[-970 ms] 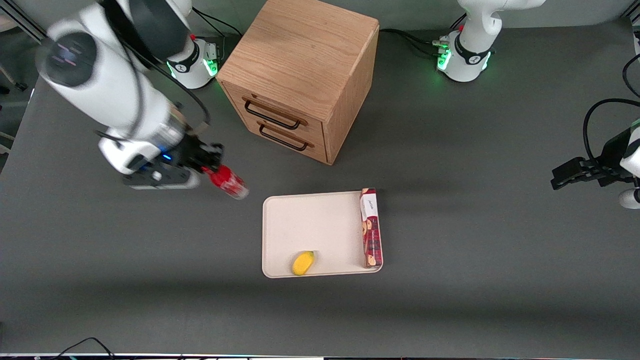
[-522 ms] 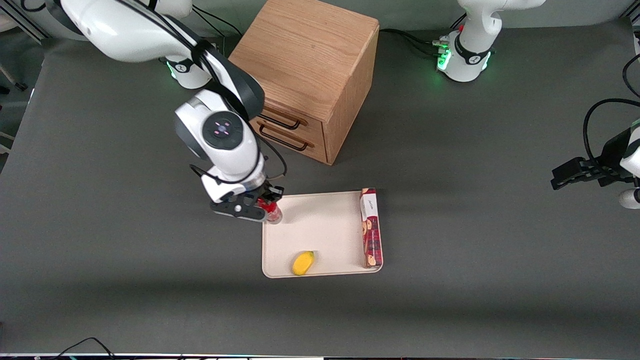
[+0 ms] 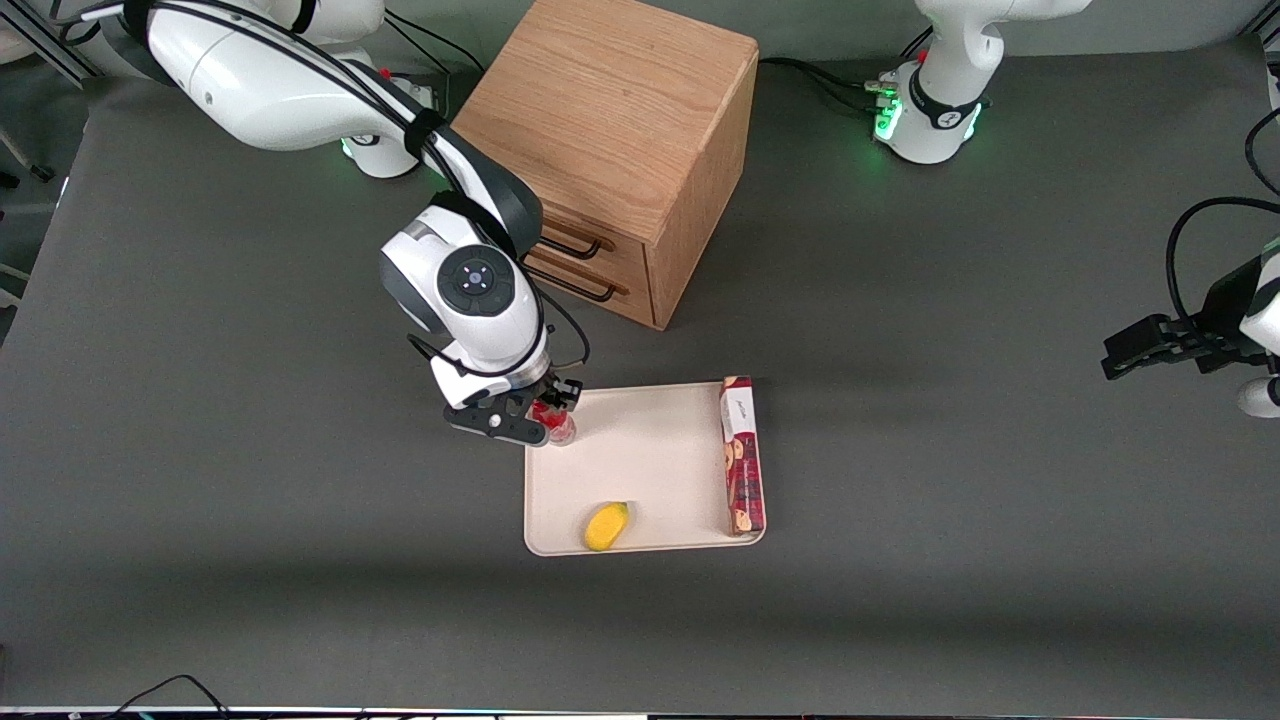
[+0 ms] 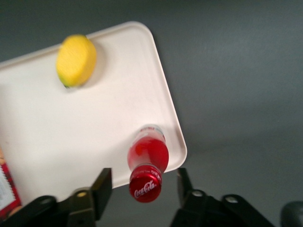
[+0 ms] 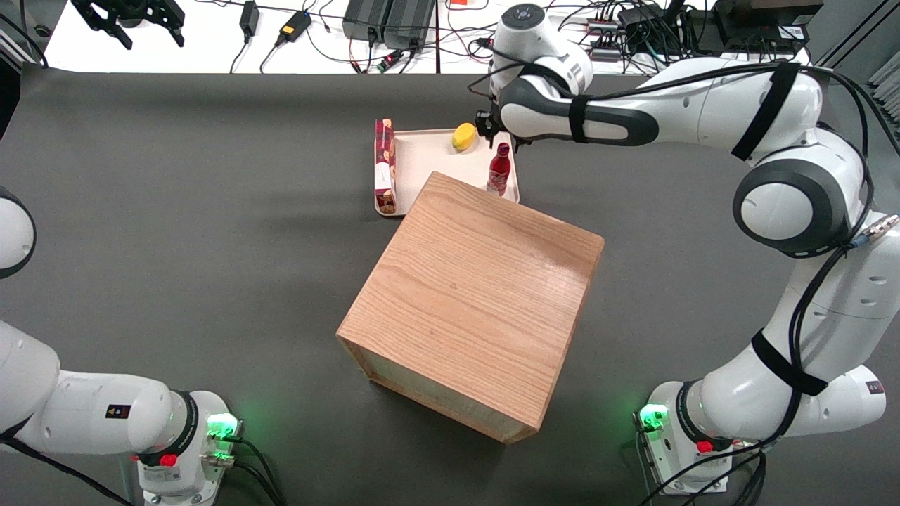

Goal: Place coke bottle on tray
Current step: 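Lift the bottle and carry it with the right gripper to the white tray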

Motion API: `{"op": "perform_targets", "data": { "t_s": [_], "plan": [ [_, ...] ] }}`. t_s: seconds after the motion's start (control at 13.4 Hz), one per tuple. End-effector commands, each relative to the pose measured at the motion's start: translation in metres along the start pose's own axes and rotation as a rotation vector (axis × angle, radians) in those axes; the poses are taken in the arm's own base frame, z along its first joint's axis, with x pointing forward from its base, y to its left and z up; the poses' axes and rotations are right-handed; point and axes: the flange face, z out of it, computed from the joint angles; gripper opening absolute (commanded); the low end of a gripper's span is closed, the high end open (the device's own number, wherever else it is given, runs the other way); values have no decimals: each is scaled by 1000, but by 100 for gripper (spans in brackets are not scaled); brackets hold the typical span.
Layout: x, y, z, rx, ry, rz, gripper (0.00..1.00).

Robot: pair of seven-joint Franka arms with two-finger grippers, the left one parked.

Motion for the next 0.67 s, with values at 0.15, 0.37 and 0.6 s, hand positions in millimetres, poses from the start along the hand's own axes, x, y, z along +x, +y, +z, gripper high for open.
{"op": "perform_targets", "data": {
  "t_s": [0.15, 0.37, 0.6],
  "plan": [
    [-10, 60, -179, -104, 84, -132, 100],
    [0, 168, -267, -111, 3, -257, 100],
    [16, 298, -272, -77, -66, -332, 100]
  ]
}}
